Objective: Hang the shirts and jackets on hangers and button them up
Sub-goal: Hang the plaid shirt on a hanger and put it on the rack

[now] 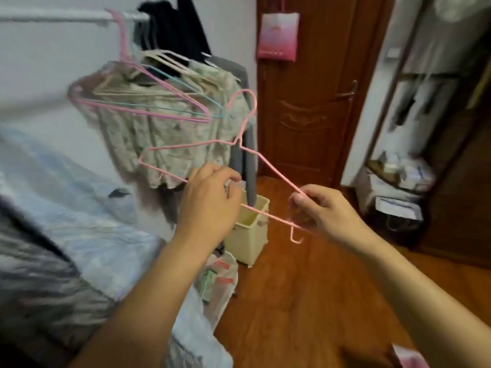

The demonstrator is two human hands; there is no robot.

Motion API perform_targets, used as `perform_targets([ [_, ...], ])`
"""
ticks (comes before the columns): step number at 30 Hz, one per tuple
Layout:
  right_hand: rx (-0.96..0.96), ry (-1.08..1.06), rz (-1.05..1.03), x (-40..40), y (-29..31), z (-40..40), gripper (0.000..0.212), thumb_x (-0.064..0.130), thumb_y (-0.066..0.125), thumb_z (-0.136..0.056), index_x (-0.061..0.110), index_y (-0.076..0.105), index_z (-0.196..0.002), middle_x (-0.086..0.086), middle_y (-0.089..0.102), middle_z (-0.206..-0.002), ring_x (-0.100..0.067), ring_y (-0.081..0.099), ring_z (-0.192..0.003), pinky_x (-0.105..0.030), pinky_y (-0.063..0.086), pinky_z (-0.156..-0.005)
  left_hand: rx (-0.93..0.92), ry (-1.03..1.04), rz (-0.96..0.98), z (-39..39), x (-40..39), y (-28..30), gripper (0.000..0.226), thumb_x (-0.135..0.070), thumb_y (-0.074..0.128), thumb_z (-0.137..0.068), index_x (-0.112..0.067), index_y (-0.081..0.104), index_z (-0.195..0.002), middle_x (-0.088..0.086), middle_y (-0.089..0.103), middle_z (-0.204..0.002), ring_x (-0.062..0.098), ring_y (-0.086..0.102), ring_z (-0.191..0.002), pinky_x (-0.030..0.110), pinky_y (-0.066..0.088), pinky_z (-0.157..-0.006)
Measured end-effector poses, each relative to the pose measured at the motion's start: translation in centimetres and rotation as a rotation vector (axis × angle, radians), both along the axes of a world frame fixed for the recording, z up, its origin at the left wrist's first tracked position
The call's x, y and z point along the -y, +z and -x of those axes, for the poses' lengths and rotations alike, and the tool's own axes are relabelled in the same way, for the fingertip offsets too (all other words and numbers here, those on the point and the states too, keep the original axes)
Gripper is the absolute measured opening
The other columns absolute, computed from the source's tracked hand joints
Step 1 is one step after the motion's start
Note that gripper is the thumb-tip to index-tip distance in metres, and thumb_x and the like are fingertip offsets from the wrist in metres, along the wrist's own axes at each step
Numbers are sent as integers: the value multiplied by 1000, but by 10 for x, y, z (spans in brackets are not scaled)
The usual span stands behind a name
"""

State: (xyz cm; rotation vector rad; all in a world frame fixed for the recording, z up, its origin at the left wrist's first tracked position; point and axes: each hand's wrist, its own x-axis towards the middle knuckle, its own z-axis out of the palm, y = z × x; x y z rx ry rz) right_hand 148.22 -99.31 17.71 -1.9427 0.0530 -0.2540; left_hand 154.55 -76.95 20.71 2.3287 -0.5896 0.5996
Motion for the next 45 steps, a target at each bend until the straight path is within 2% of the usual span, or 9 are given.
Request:
perform_targets([
  [6, -199, -587, -342, 111, -103, 242, 20, 19, 51, -104, 5, 64, -99, -11, 70, -84, -33, 72, -67, -43, 51, -57, -334, -492, -109, 105, 178, -113, 22, -17, 56, -100, -28, 70, -114, -7, 55, -123, 14, 52, -119, 24, 39, -95],
  [13, 56, -1362, -796, 89, -149, 528, 25, 17, 42, -108, -1, 60, -107, -14, 62, -98, -36, 72, -76, -41, 61, -60, -538, -1169, -561, 353, 311, -171, 25, -12, 59, -94, -26, 70, -111, 2, 63, -114, 20, 61, -103, 25, 44, -87],
  [20, 278, -2005, -960, -51, -250, 794, 22, 14, 40, -108, -2, 49, -121, -24, 59, -94, -29, 69, -57, -34, 60, -52, -679, -1568, -837, 643, 280, -229, 19, -16, 58, -99, -27, 67, -112, -2, 66, -111, 2, 59, -86, 7, 39, -61],
  [25, 259, -2351, -1199, -196, -315, 926, 28, 1, 41, -105, -13, 45, -129, -25, 59, -98, -33, 69, -56, -33, 59, -49, -820, -1652, -1108, 786, 220, -277, 23, -15, 57, -100, -25, 65, -119, 3, 64, -120, 15, 63, -97, 26, 47, -73],
  [30, 225, -2607, -1180, -273, -317, 1020, 25, 9, 41, -108, -4, 54, -125, -23, 63, -102, -37, 72, -66, -33, 60, -54, -736, -1732, -1220, 878, 227, -296, 28, -17, 53, -102, -22, 64, -127, -1, 61, -126, 17, 60, -109, 30, 43, -87],
  [33, 171, -2743, -1102, -292, -312, 1069, 28, 19, 39, -110, 1, 57, -121, -24, 65, -96, -38, 72, -71, -35, 60, -56, -700, -1839, -1259, 918, 232, -302, 25, -20, 52, -103, -26, 63, -124, -4, 61, -125, 11, 61, -101, 28, 46, -79],
  [37, -351, -2949, -1233, -331, -340, 1121, 40, 27, 40, -106, 0, 57, -130, -23, 65, -113, -30, 62, -81, -32, 55, -62, -650, -1954, -1345, 947, 232, -313, 24, -21, 52, -103, -26, 64, -124, -6, 59, -124, 7, 59, -102, 21, 43, -73],
  [41, -806, -2729, -1502, -349, -365, 1103, 36, 9, 50, -98, -2, 57, -131, -22, 60, -130, -26, 55, -93, -34, 54, -81, -625, -1941, -1469, 951, 221, -322, 23, -18, 54, -103, -23, 65, -123, -4, 62, -123, 16, 59, -113, 30, 43, -92],
  [45, -745, -2541, -1395, -345, -349, 1069, 30, 14, 45, -100, 5, 64, -122, -12, 64, -112, -27, 61, -98, -35, 51, -92, -560, -1939, -1622, 975, 191, -320, 20, -18, 54, -102, -20, 65, -119, 1, 66, -119, 19, 66, -97, 29, 51, -78],
])
